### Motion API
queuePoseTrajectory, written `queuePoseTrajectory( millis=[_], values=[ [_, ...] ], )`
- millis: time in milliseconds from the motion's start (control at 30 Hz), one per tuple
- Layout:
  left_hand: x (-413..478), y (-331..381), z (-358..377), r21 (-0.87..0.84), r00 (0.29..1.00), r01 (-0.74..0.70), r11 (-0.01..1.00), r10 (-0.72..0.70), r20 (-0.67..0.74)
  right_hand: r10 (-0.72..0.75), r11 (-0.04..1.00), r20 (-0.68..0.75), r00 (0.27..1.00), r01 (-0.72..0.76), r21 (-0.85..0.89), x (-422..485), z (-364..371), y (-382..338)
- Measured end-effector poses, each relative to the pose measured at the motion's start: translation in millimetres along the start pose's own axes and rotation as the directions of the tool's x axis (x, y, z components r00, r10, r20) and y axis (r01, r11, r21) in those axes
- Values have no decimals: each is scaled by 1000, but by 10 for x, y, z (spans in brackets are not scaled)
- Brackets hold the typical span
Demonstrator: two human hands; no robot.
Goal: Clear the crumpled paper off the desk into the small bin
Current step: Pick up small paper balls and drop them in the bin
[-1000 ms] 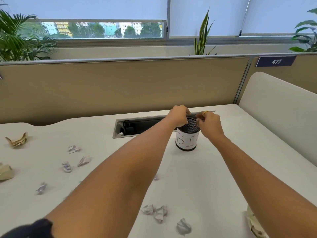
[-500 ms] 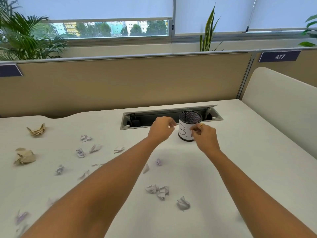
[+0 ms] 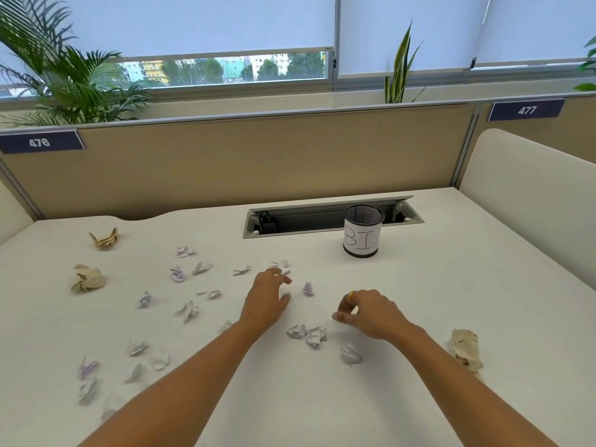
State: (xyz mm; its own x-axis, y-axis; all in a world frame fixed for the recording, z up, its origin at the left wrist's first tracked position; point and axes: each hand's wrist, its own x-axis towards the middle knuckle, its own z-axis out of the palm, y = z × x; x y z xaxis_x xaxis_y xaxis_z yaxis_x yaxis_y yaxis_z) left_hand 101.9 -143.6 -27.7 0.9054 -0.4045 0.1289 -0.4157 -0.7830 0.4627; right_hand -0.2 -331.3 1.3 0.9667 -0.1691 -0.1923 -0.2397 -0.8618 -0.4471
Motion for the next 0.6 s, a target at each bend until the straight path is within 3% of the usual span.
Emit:
queuePoseTrajectory(
  millis=[233,400,600],
  values=[
    [-43,35,-36,19,980,127,992,-129,153,34,996,157,987,-21,-82,-209,68,-60],
    [-3,117,25,78,963,93,993,-109,246,-2,989,224,975,35,-144,-321,99,-87],
    [112,290,131,107,957,76,991,-103,271,-16,999,233,972,26,-40,-326,138,-118]
  ],
)
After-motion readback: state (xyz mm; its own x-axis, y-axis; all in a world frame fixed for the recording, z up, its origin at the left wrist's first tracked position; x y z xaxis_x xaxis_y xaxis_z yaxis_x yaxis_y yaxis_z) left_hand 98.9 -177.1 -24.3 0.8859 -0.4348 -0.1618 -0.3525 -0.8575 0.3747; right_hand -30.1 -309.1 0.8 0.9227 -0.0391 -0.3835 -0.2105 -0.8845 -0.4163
